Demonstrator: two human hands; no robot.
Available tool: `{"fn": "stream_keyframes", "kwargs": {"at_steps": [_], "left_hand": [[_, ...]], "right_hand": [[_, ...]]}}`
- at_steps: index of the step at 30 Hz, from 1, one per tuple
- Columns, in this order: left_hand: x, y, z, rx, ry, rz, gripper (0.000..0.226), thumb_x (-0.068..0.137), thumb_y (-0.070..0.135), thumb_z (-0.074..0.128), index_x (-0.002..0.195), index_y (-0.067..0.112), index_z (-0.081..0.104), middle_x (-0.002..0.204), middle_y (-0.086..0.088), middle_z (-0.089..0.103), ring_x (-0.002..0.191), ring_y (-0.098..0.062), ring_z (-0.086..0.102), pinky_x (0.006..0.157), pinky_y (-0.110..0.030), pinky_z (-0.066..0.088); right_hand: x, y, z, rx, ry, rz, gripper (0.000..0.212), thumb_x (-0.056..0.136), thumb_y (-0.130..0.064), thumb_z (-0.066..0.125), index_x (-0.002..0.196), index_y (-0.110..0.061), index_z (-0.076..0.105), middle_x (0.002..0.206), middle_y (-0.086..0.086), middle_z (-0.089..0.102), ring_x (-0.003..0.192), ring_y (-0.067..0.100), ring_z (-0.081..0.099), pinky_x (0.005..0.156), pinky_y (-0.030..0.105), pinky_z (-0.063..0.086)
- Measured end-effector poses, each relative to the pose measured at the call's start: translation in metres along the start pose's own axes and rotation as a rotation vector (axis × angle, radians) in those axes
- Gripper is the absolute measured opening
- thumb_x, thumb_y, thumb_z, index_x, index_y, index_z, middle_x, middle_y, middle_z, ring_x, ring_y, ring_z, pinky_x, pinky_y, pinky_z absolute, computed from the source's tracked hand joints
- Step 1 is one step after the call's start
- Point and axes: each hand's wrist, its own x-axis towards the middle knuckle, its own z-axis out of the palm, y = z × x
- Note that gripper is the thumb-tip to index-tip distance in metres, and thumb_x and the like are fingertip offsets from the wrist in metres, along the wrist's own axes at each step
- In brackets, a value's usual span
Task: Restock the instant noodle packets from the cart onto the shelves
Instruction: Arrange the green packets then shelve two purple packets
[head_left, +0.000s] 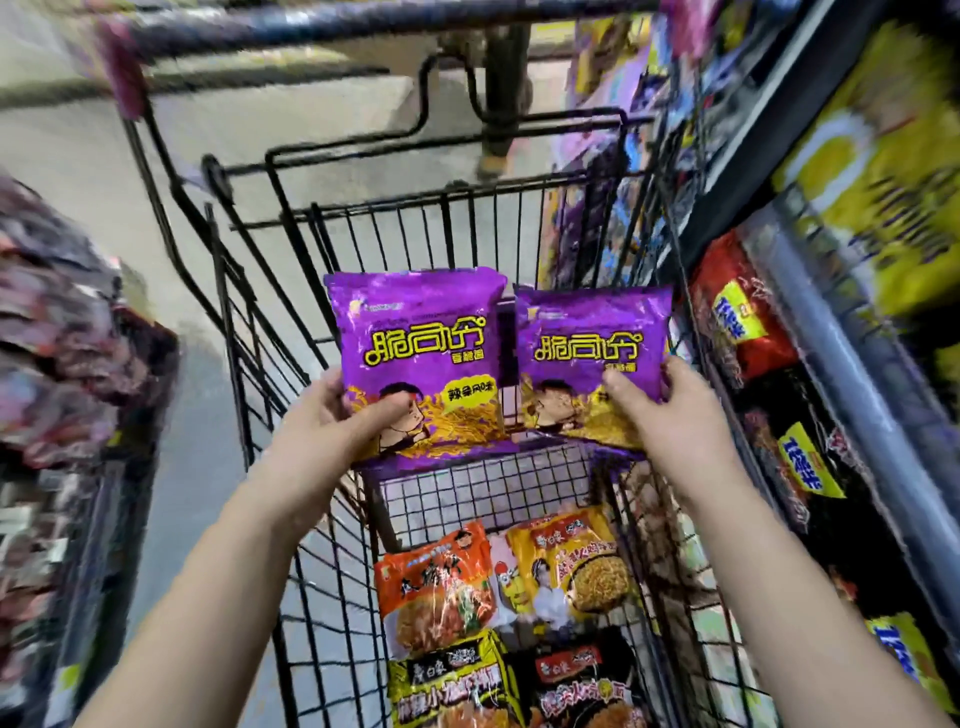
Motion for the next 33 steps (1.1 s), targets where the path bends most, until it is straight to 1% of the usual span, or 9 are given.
{"fn": "stream_keyframes", "kwargs": {"at_steps": [3,6,10,14,18,21,24,27,33], "left_hand": [[-0.017,0.042,-0.004,-0.004,-0.024,0.072,0.053,0.072,0.011,0.083,0.121,0.006,0.064,0.101,-0.01,0.078,0.081,-0.018,0.076,0.072,-0.028,0.061],[-0.039,0.086,-0.002,-0.003,-0.053,0.13,0.065,0.063,0.029,0.094,0.119,0.008,0.066,0.11,-0.015,0.076,0.086,-0.022,0.075,0.079,-0.034,0.063],[-0.072,0.147,0.003,-0.095,-0.023,0.23,0.079,0.057,0.03,0.095,0.123,0.003,0.062,0.108,-0.016,0.073,0.082,-0.021,0.075,0.078,-0.035,0.063],[-0.113,0.2,0.014,-0.067,-0.07,0.359,0.092,0.041,0.046,0.1,0.117,0.007,0.067,0.103,-0.012,0.076,0.082,-0.02,0.074,0.079,-0.033,0.062],[-0.152,0.237,0.023,-0.039,-0.101,0.461,0.096,0.042,0.051,0.098,0.12,0.004,0.067,0.109,-0.014,0.075,0.088,-0.023,0.073,0.083,-0.034,0.061],[-0.179,0.253,0.028,-0.032,-0.141,0.525,0.094,0.046,0.048,0.098,0.122,0.005,0.066,0.113,-0.015,0.075,0.093,-0.023,0.074,0.085,-0.035,0.061],[-0.203,0.265,0.036,-0.008,-0.21,0.578,0.078,0.051,0.041,0.097,0.116,0.01,0.067,0.111,-0.015,0.076,0.091,-0.021,0.074,0.08,-0.031,0.06],[-0.22,0.271,0.04,-0.012,-0.282,0.6,0.077,0.048,0.045,0.097,0.112,0.011,0.069,0.105,-0.011,0.078,0.086,-0.018,0.076,0.075,-0.027,0.06],[-0.236,0.267,0.037,-0.005,-0.451,0.605,0.07,0.063,0.03,0.086,0.124,0.003,0.063,0.105,-0.01,0.078,0.085,-0.018,0.075,0.073,-0.026,0.059]], "right_hand": [[-0.012,-0.045,-0.034,0.15,0.032,-0.057,0.02,0.092,-0.031,0.075,0.107,-0.019,0.069,0.101,-0.005,0.077,0.085,-0.004,0.069,0.079,0.013,0.052],[-0.028,-0.09,-0.065,0.27,0.046,-0.113,0.019,0.088,-0.035,0.076,0.103,-0.025,0.072,0.102,-0.004,0.079,0.092,0.012,0.072,0.088,0.035,0.056],[-0.052,-0.147,-0.103,0.327,0.099,-0.191,0.007,0.091,-0.026,0.076,0.095,-0.024,0.071,0.097,-0.001,0.079,0.082,0.007,0.069,0.082,0.034,0.058],[-0.083,-0.196,-0.137,0.398,0.088,-0.265,0.015,0.087,-0.034,0.079,0.1,-0.03,0.073,0.103,-0.001,0.079,0.094,0.019,0.072,0.092,0.047,0.058],[-0.119,-0.24,-0.168,0.48,0.088,-0.35,0.037,0.079,-0.041,0.078,0.109,-0.021,0.071,0.105,-0.002,0.079,0.092,0.015,0.071,0.091,0.041,0.058],[-0.147,-0.262,-0.185,0.523,0.089,-0.423,0.037,0.081,-0.034,0.074,0.115,-0.018,0.07,0.107,-0.003,0.079,0.093,0.014,0.071,0.088,0.035,0.058],[-0.175,-0.273,-0.198,0.554,0.124,-0.447,0.037,0.083,-0.031,0.074,0.116,-0.016,0.071,0.11,0.002,0.079,0.096,0.021,0.072,0.093,0.042,0.057],[-0.205,-0.277,-0.208,0.546,0.17,-0.462,0.034,0.083,-0.033,0.076,0.113,-0.017,0.072,0.109,0.003,0.079,0.097,0.024,0.071,0.093,0.043,0.057],[-0.277,-0.277,-0.208,0.57,0.296,-0.451,0.033,0.088,-0.025,0.073,0.119,-0.017,0.068,0.112,0.003,0.078,0.095,0.018,0.072,0.087,0.035,0.06]]}}
